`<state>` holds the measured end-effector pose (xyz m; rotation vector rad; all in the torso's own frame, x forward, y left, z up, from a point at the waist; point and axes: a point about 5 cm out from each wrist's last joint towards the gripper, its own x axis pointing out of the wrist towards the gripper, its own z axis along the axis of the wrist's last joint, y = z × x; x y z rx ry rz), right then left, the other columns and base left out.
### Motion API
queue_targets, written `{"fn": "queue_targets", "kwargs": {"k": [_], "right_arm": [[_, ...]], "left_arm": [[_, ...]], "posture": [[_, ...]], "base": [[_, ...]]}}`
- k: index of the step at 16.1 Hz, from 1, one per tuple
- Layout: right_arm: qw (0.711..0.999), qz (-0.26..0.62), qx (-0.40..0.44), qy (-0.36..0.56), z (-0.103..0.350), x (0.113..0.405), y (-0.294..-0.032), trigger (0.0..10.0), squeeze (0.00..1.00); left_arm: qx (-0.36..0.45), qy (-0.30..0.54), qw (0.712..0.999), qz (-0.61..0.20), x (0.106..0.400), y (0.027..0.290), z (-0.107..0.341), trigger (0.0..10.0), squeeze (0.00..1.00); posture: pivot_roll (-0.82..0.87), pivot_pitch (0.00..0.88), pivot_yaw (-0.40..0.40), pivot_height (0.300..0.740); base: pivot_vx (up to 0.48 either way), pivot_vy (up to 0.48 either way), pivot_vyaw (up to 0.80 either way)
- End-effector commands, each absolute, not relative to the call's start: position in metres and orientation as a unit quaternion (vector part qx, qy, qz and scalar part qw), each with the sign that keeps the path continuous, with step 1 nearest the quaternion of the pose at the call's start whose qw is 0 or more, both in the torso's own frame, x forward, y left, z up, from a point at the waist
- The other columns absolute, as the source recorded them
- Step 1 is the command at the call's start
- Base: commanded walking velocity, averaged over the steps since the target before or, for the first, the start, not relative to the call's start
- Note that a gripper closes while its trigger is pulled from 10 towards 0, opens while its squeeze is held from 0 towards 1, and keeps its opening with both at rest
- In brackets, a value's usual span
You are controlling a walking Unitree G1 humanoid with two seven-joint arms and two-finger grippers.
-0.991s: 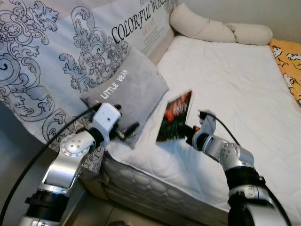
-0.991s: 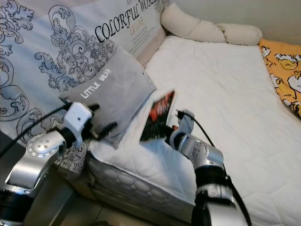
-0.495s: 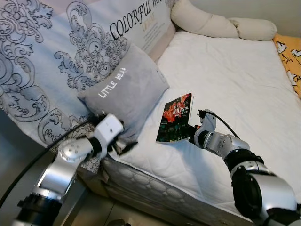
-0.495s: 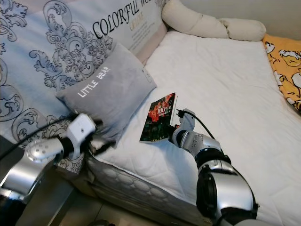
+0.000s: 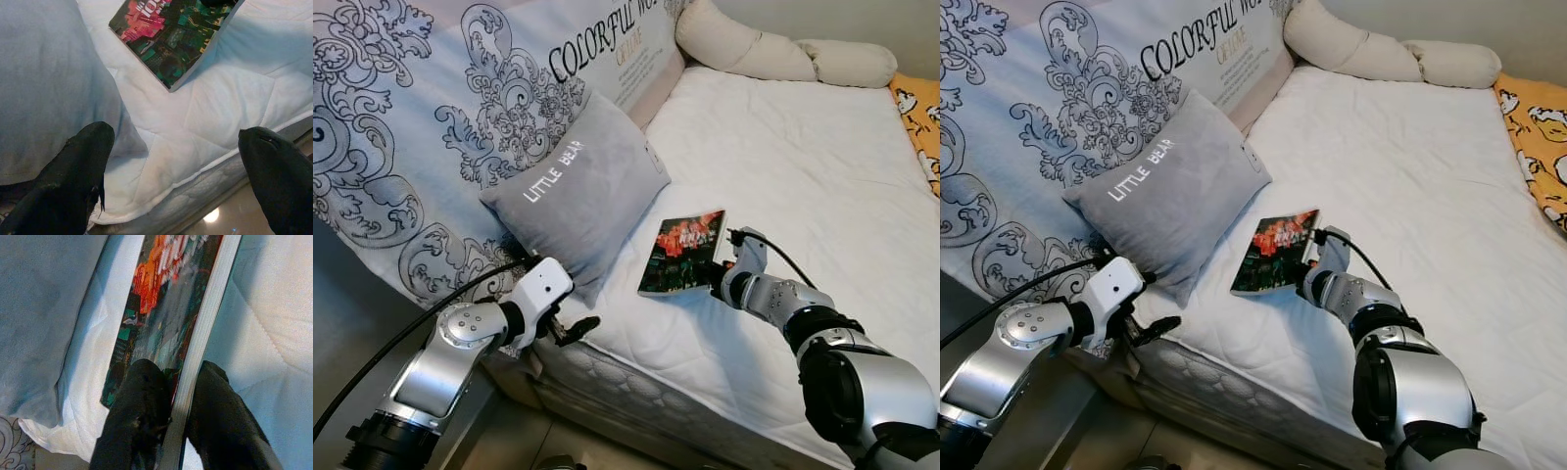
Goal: Clean up the room
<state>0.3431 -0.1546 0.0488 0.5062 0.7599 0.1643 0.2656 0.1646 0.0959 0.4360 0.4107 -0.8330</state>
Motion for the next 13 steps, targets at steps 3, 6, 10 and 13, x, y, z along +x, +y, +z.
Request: {"fn": "queue_targets", "kwargs": {"k": [3,6,10,13], "right_arm": [[0.899,0.068,0.231,0.365,0.045,0.340,-0.165,10.0,1.00],[0.903,0.033,0.236,0.357,0.041,0.337,-0.180,10.0,1.00],[0.907,0.014,0.237,0.348,0.040,0.335,-0.190,10.0,1.00],[0.918,0.028,0.221,0.329,0.043,0.334,-0.203,10.0,1.00]], "left_arm": [[0.221,0.184,0.871,-0.399,0.272,0.160,0.102,10.0,0.23],[0.224,0.179,0.875,-0.391,0.277,0.159,0.103,10.0,0.23],[0.223,0.174,0.876,-0.391,0.278,0.155,0.103,10.0,0.23],[0.208,0.151,0.902,-0.346,0.283,0.155,0.103,10.0,0.24]], "posture": [[0.09,0.000,0.039,0.740],[0.08,0.000,0.047,0.740],[0.07,0.000,0.053,0.740],[0.06,0.000,0.052,0.740]], "base": [[0.000,0.000,0.00],[0.000,0.000,0.00],[0.000,0.000,0.00],[0.000,0.000,0.00]]}}
